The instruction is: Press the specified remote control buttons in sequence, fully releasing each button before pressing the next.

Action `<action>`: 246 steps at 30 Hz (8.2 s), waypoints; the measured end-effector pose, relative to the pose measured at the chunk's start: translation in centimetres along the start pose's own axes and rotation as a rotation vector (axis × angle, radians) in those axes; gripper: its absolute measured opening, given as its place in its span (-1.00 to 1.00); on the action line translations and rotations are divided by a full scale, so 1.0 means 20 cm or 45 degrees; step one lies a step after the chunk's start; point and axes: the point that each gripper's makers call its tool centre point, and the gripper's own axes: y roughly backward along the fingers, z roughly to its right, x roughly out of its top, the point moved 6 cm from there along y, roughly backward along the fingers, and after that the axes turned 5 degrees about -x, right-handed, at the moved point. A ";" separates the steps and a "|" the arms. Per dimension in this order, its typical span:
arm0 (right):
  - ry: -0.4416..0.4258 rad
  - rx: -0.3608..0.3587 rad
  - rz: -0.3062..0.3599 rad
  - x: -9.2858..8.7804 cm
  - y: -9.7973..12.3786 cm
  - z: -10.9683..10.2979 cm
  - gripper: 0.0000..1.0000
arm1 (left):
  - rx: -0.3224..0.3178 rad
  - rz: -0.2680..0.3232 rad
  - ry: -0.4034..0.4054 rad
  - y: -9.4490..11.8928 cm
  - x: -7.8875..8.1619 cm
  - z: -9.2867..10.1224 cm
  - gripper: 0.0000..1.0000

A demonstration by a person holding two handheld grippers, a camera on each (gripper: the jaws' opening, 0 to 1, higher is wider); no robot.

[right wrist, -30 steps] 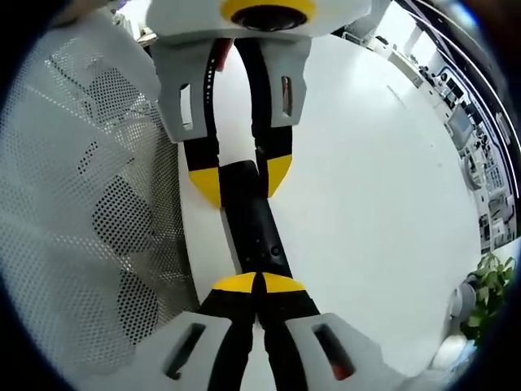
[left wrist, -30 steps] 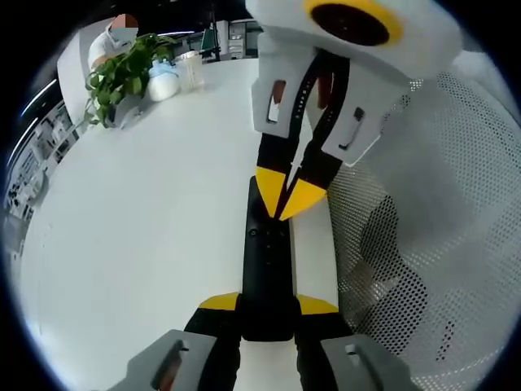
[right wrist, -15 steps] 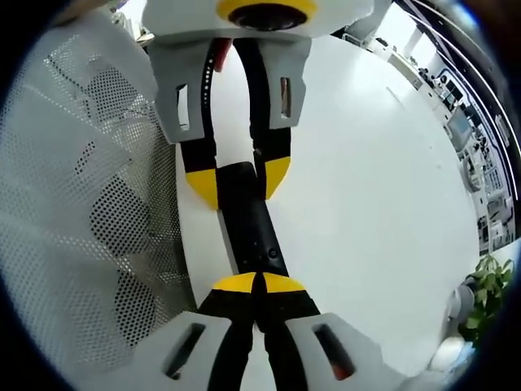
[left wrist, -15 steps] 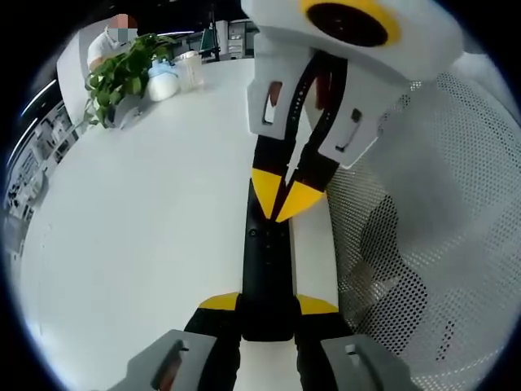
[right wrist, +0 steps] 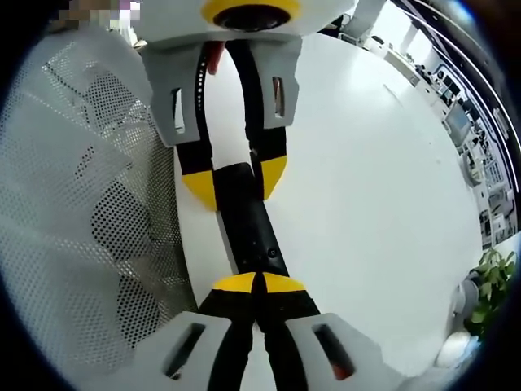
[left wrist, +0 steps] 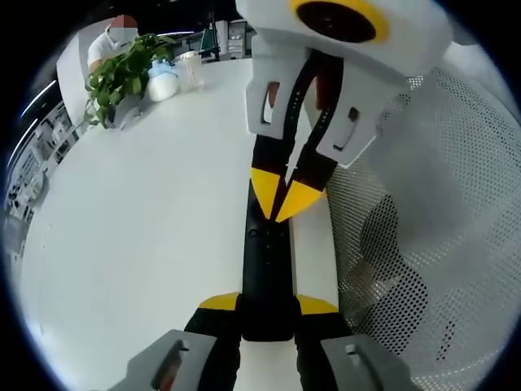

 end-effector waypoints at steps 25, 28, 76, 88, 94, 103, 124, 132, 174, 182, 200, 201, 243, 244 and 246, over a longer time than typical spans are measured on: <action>-0.109 0.034 0.037 -0.01 0.00 0.02 -1.00 | 0.002 -0.004 0.002 0.00 0.00 0.00 -0.52; -0.126 0.031 0.046 -0.01 0.00 0.03 -1.00 | 0.002 -0.003 0.002 0.00 0.00 0.00 -0.52; -0.231 0.036 0.076 -0.01 -0.01 0.05 -1.00 | 0.006 -0.015 -0.003 0.00 0.00 0.00 -0.52; -0.295 0.039 0.102 -0.02 -0.01 0.06 -1.00 | 0.007 -0.018 -0.005 0.00 0.00 0.00 -0.52; -0.291 0.039 0.105 -0.02 -0.01 0.06 -1.00 | 0.007 -0.018 -0.004 0.00 0.00 0.00 -0.52; -0.269 0.045 0.104 -0.02 -0.01 0.06 -1.00 | 0.008 -0.016 -0.002 0.00 0.00 0.00 -0.52; -0.304 0.028 0.105 -0.02 -0.02 0.08 -1.00 | 0.008 -0.013 0.000 0.00 0.00 0.00 -0.52; -0.394 0.038 0.119 -0.03 -0.02 0.09 -1.00 | 0.009 -0.013 0.000 0.00 0.00 0.00 -0.51; -0.565 0.079 0.137 -0.07 -0.02 0.11 -1.00 | 0.012 -0.018 0.001 0.00 0.01 0.00 -0.51; -0.547 0.072 0.135 -0.07 -0.02 0.12 -1.00 | 0.012 -0.016 0.003 0.00 0.00 0.00 -0.51; -0.512 0.066 0.106 -0.08 -0.01 0.12 -1.00 | 0.014 -0.016 0.008 0.00 0.00 0.00 -0.51; -0.511 0.065 0.105 -0.08 -0.01 0.12 -1.00 | 0.014 -0.016 0.008 0.00 0.00 0.00 -0.51; -0.619 0.090 0.130 -0.10 -0.01 0.13 -1.00 | 0.013 -0.018 0.017 0.00 0.00 0.00 -0.52; -0.613 0.090 0.126 -0.10 -0.01 0.13 -1.00 | 0.014 -0.020 0.029 0.00 0.00 0.00 -0.52; -0.588 0.083 0.118 -0.09 -0.01 0.12 -1.00 | 0.016 -0.024 0.029 0.00 0.01 0.00 -0.52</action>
